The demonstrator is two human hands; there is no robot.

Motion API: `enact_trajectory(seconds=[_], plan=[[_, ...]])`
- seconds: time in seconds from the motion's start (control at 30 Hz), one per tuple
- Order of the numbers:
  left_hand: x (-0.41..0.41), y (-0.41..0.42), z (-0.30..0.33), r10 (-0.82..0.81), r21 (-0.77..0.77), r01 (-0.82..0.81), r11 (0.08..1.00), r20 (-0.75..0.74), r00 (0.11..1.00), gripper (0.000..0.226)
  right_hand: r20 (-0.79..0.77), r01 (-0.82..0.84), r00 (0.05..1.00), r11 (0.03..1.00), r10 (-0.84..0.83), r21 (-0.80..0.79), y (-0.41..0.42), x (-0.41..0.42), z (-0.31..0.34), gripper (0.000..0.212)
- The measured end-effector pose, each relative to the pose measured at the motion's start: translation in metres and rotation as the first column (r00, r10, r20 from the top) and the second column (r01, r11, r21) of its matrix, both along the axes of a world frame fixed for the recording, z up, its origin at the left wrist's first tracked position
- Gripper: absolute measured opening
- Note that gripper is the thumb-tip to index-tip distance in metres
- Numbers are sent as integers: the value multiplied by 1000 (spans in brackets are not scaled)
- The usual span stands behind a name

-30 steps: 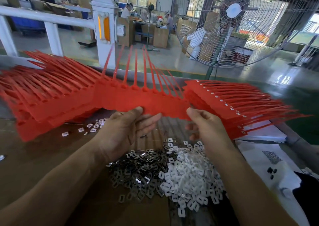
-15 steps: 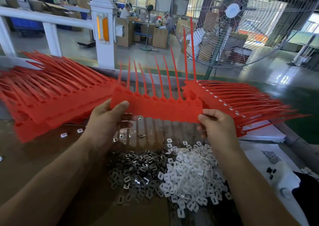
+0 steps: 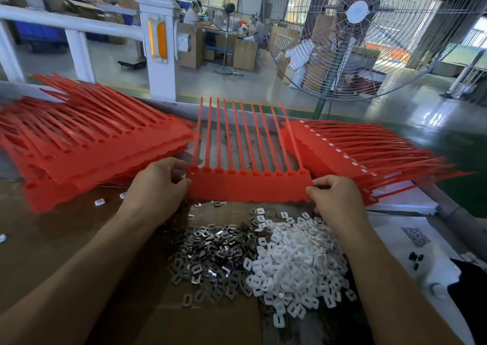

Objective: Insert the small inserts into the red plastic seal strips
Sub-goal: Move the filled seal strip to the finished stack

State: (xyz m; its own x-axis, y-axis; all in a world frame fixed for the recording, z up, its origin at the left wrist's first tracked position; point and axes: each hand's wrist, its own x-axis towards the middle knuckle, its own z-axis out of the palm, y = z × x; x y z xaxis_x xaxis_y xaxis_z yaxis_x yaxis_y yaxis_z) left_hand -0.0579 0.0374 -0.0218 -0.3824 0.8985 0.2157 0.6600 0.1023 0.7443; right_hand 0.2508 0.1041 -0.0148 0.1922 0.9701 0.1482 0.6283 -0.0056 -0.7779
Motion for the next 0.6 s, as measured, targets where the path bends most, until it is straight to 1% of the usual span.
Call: enact_trajectory(seconds=[0.13,0.23,0.3,0.37,0.47,0.6], plan=[[-1,-2,3,-12,-76,8,997,-54,998,32,71,-23,997,998,27,-56,-2,4,3,9],[-3,-4,4,-35,-129,27,991,-63,997,38,126,-27,991,996,38,-84,-6,5,7,8],[-6,-4,7,-58,-161,50,986,-44,997,39,147,-35,988,993,52,-113,-8,7,10,7],[-8,-4,10,-90,-205,86,975,-11,996,36,176,-50,981,988,76,-148,-11,8,12,12],[-12,-3,11,-140,-266,134,955,-6,990,30,216,-66,970,979,107,-190,-14,11,18,6],[-16,-4,11,-121,-256,127,958,40,992,12,227,-91,962,959,155,-269,-19,14,26,5]])
